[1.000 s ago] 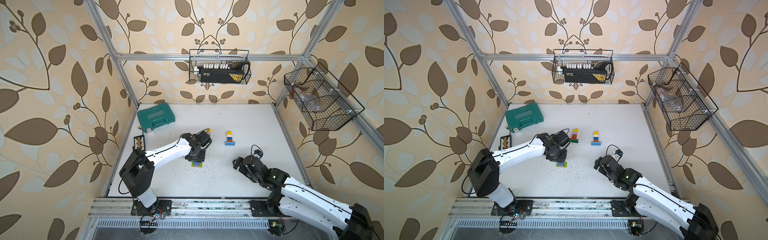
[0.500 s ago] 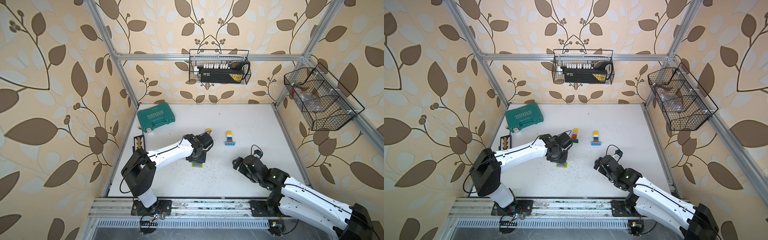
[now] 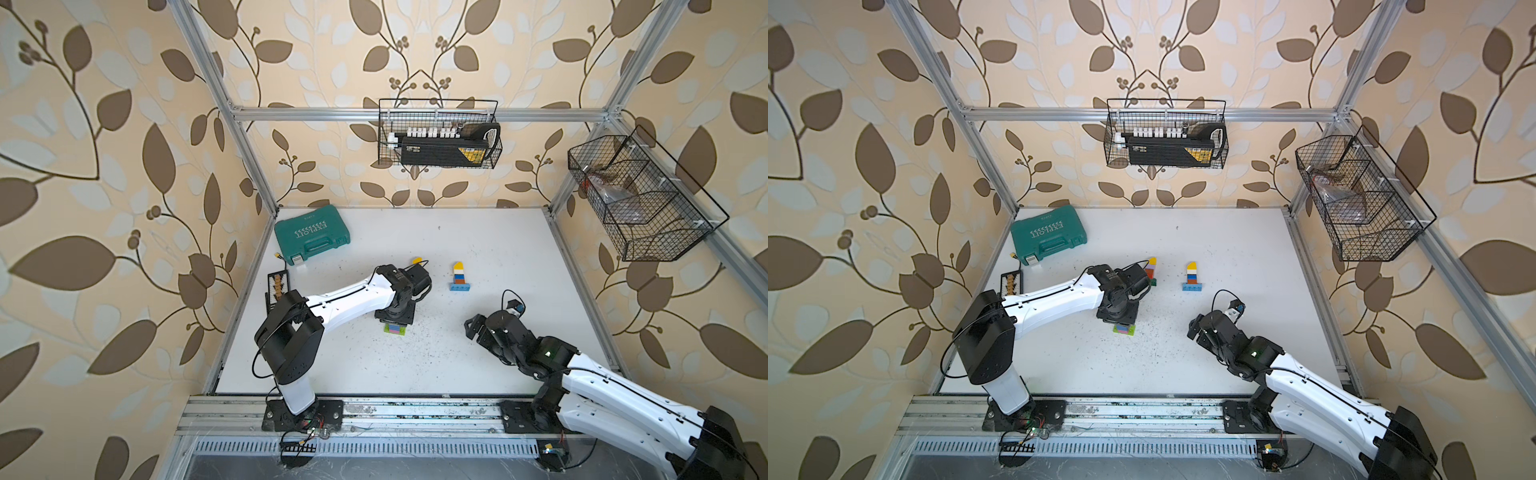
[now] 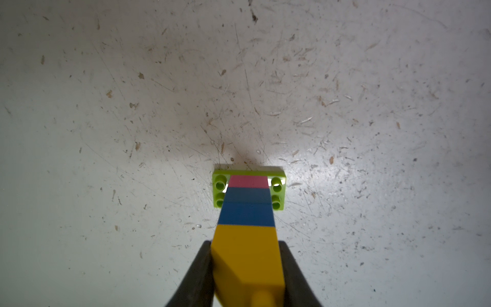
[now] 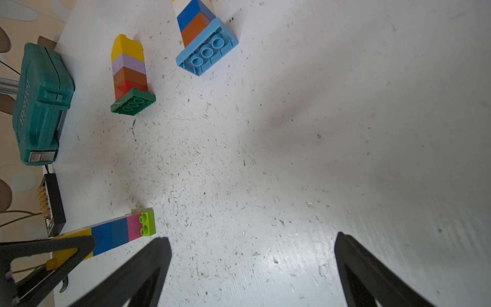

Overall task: Assemble the number 1 with lego
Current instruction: Assemble the lego brick with the lego brick.

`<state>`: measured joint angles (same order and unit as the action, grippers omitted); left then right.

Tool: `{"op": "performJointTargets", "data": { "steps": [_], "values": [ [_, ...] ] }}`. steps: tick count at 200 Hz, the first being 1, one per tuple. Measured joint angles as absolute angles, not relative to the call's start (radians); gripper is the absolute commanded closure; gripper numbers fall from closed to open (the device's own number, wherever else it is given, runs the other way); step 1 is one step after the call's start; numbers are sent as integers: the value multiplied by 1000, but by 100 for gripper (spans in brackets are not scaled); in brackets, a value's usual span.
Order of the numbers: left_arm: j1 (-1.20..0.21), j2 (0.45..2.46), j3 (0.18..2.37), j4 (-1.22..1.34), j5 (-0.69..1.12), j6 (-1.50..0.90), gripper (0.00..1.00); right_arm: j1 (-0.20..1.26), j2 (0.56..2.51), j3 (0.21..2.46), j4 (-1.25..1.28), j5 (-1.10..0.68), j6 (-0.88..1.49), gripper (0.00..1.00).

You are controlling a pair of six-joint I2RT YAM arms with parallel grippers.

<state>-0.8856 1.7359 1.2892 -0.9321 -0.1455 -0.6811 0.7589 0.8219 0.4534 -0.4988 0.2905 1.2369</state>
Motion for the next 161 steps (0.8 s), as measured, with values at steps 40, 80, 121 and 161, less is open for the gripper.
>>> {"op": "performJointTargets", "data": {
  "steps": [40, 80, 121, 161],
  "values": [
    [-883, 1756, 1310, -954, -138, -678, 93, 759, 826, 454, -495, 287, 1237, 1],
    [-856, 1755, 1296, -939, -88, -657, 94, 759, 825, 453, -489, 287, 1237, 1],
    [-850, 1777, 1314, -960, -65, -645, 94, 759, 825, 453, -488, 287, 1237, 1],
    [-850, 1782, 1322, -970, -59, -641, 93, 759, 825, 453, -488, 287, 1237, 0]
  ]
}}
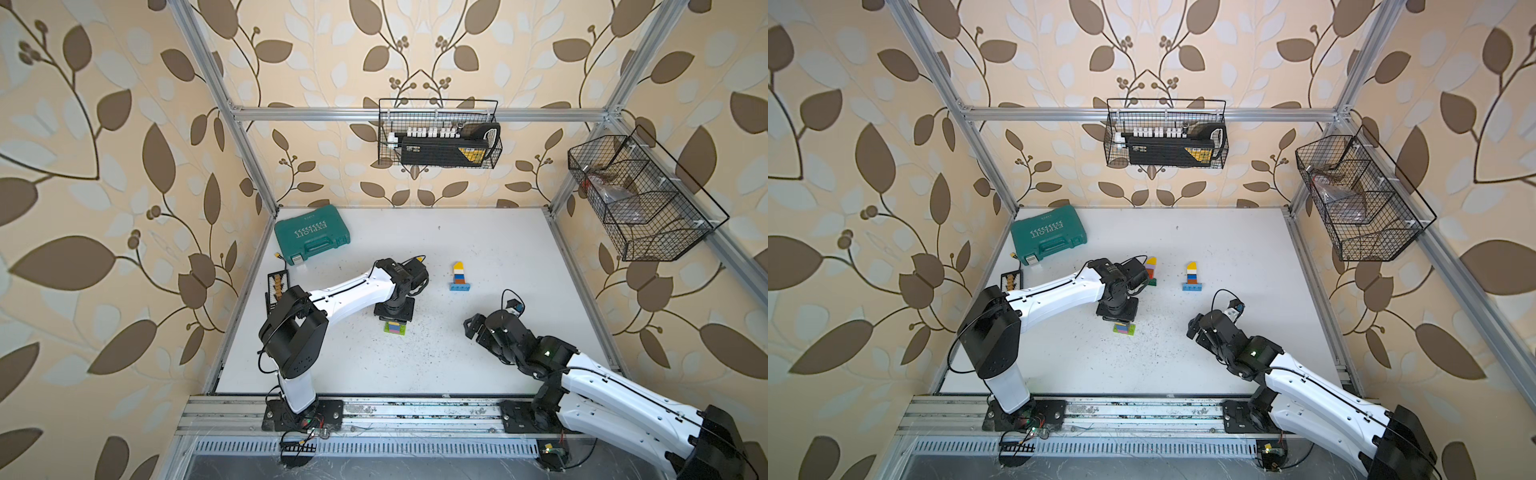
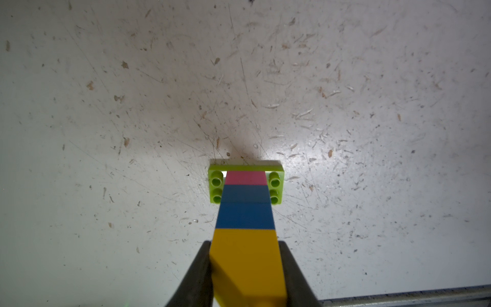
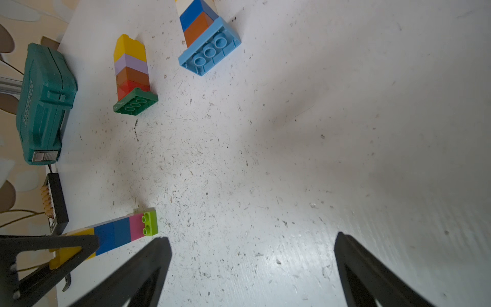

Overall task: Assemble the number 1 with lego
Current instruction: Assemble the lego brick with the lego brick.

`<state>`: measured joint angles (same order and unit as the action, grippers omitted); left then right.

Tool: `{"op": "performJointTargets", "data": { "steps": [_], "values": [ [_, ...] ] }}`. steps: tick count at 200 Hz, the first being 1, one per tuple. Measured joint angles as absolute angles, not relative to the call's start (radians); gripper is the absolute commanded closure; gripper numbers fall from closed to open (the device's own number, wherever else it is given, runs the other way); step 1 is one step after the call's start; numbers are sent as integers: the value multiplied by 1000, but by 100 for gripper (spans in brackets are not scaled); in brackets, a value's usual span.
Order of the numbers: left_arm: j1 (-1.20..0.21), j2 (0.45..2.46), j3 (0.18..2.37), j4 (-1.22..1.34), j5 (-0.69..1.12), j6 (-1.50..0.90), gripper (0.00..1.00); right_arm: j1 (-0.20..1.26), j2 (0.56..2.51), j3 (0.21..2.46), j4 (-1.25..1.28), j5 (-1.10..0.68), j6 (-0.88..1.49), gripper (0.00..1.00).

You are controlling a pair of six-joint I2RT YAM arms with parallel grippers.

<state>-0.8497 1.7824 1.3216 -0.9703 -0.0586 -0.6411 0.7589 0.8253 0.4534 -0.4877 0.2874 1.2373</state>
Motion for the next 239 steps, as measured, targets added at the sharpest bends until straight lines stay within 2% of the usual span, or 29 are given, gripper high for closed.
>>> {"op": "performJointTargets", "data": {
  "steps": [37, 66, 116, 136, 181, 206, 239],
  "values": [
    [-850, 1766, 1314, -959, -61, -641, 87, 759, 829, 454, -485, 287, 1237, 1],
    [-850, 1754, 1308, -950, -69, -644, 58, 759, 834, 454, -484, 287, 1237, 1],
    [-850, 1803, 1291, -960, -86, -646, 22, 759, 834, 453, -484, 287, 1237, 1],
    [-850, 1798, 1321, -978, -100, -651, 2, 759, 831, 454, -483, 287, 1237, 1],
    [-851, 1658, 1278, -941, -120, -704, 1, 759, 802, 453, -481, 287, 1237, 1],
    [-870, 1456, 1126, -847, -159, -761, 1, 759, 781, 453, -476, 287, 1237, 1],
    [-959, 1196, 874, -647, -245, -836, 1, 759, 772, 453, -471, 287, 1237, 1]
  ]
}}
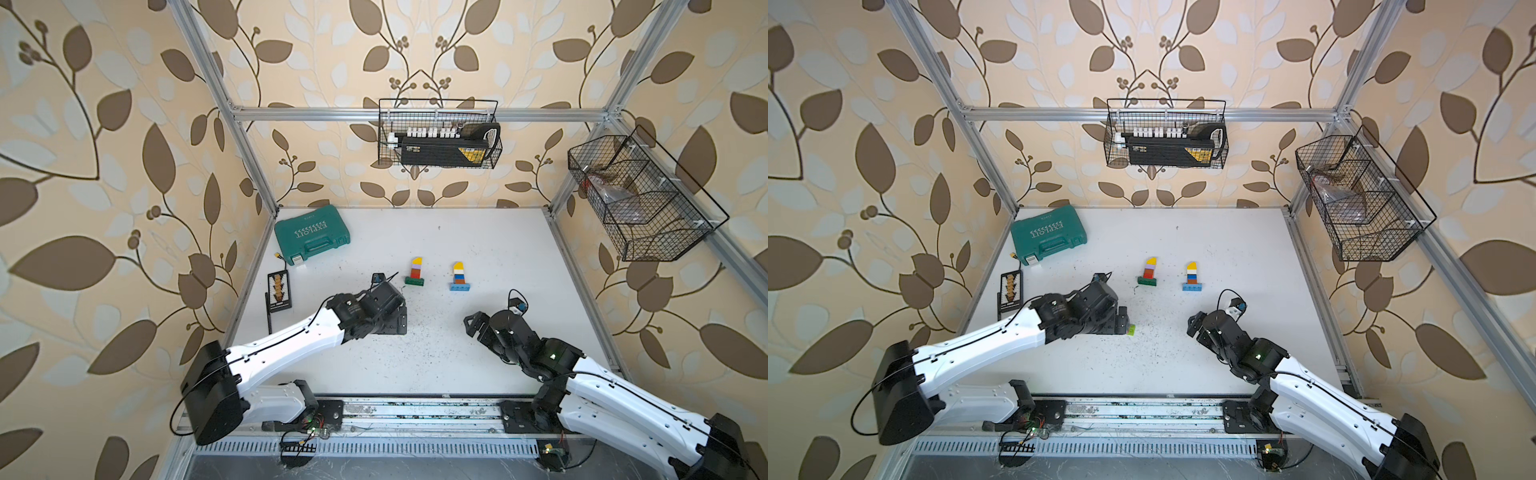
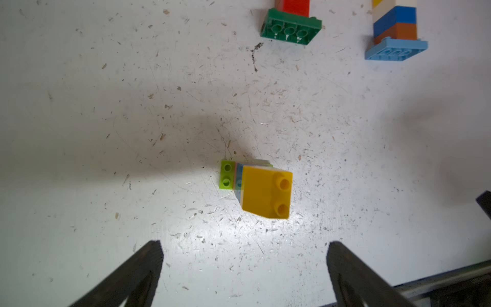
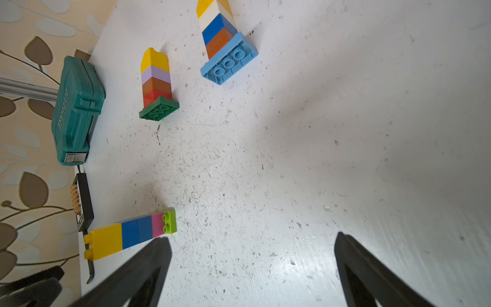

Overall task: Assemble the number 1 with lego
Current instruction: Assemble the lego brick with the lego brick, then pick up the lego brick from the center of the board.

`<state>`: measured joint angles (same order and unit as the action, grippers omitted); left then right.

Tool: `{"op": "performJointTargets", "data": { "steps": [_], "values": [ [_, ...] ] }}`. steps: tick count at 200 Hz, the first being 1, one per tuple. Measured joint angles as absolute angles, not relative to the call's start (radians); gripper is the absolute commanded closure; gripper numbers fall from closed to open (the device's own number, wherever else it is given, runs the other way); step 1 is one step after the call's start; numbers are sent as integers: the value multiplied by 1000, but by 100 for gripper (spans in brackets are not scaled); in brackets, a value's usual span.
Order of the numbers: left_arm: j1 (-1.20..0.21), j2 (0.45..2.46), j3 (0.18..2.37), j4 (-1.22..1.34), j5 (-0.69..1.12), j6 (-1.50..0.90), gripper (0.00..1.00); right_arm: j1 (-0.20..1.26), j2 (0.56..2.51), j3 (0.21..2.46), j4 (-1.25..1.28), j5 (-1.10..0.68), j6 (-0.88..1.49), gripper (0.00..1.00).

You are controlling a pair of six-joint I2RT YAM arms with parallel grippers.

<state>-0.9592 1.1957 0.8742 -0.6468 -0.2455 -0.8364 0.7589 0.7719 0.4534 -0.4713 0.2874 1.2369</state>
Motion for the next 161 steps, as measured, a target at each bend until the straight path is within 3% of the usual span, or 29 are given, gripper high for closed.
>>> {"op": "performJointTargets", "data": {
  "steps": [23, 55, 89, 161],
  "values": [
    [-975, 1154, 771, -565, -271, -873, 2, 759, 771, 453, -469, 287, 1237, 1],
    [-975, 1221, 763, -499, -277, -898, 12, 759, 765, 453, -467, 287, 1237, 0],
    [-975, 1339, 824, -512, -287, -909, 24, 759, 760, 453, -467, 287, 1237, 1],
    [-947, 1473, 913, -538, -284, -902, 34, 759, 751, 452, -467, 287, 1237, 1]
  ]
}}
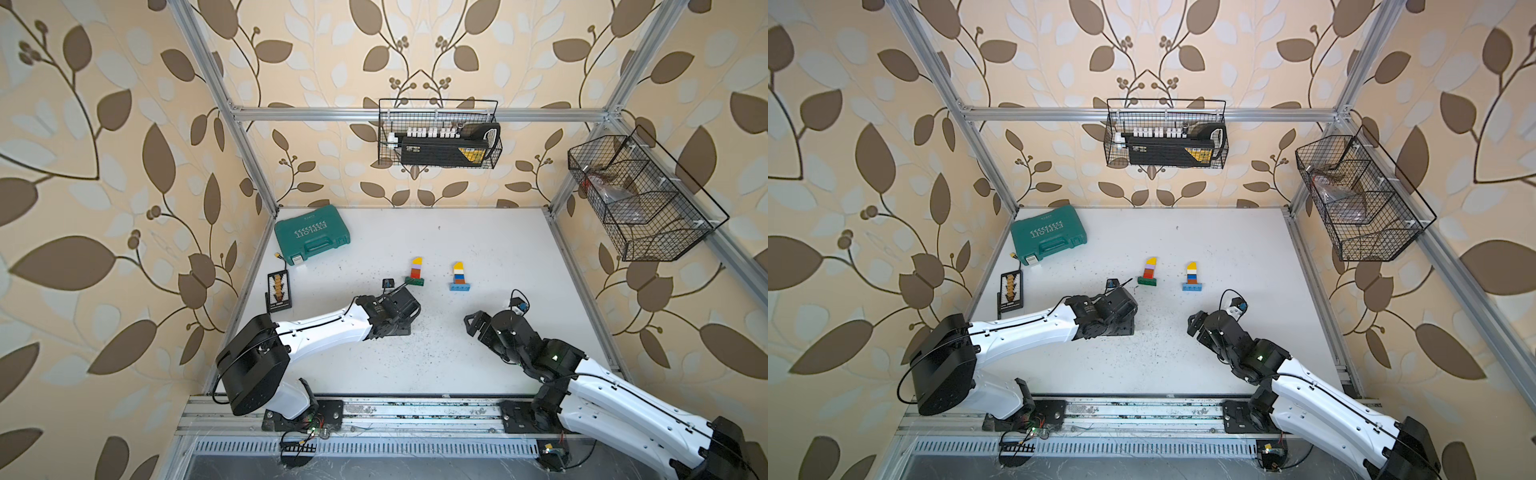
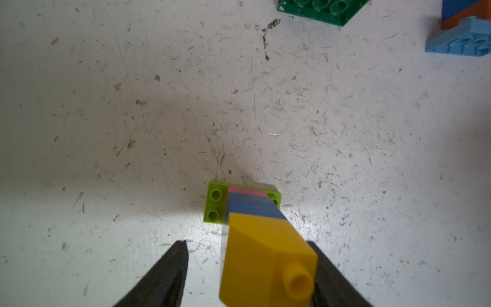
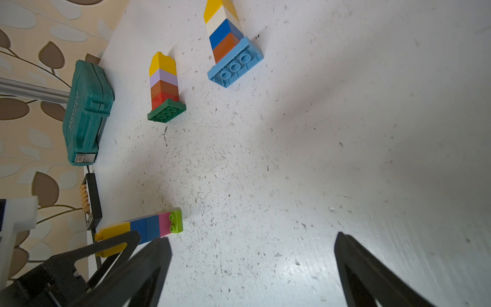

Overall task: Assemble the number 1 with lego
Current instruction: Pick up the lego brick from the center of the board.

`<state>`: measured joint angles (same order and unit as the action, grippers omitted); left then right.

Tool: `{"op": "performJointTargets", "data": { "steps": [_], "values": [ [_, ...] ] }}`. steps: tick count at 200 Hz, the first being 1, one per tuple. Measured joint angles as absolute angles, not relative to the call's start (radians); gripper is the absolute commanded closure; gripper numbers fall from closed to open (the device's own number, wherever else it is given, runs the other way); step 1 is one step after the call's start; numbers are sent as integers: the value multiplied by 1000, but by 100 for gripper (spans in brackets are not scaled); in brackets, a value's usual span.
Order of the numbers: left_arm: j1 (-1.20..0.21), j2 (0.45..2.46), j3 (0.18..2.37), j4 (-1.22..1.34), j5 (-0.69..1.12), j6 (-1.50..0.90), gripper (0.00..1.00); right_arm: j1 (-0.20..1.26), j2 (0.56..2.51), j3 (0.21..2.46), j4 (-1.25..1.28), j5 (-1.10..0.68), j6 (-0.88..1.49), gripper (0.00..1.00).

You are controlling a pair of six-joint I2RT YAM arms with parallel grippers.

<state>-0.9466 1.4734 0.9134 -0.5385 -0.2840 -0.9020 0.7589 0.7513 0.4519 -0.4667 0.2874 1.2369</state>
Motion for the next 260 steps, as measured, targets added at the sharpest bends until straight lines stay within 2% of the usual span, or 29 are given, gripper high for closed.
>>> {"op": "performJointTargets", "data": {
  "steps": [61, 113, 153, 201, 260],
  "values": [
    [-916, 1507, 917, -539, -263, -892, 48, 759, 746, 450, -467, 287, 1237, 1],
    [-915, 1543, 946, -569, -251, -889, 70, 759, 738, 449, -467, 287, 1237, 1],
    [-902, 1605, 1122, -772, -203, -887, 82, 759, 732, 448, -467, 287, 1238, 1],
    [-858, 1742, 1467, -1140, -60, -837, 81, 756, 733, 446, -454, 275, 1237, 1],
    [-735, 1845, 1472, -1335, 240, -668, 81, 751, 751, 441, -422, 232, 1231, 1]
  ]
}}
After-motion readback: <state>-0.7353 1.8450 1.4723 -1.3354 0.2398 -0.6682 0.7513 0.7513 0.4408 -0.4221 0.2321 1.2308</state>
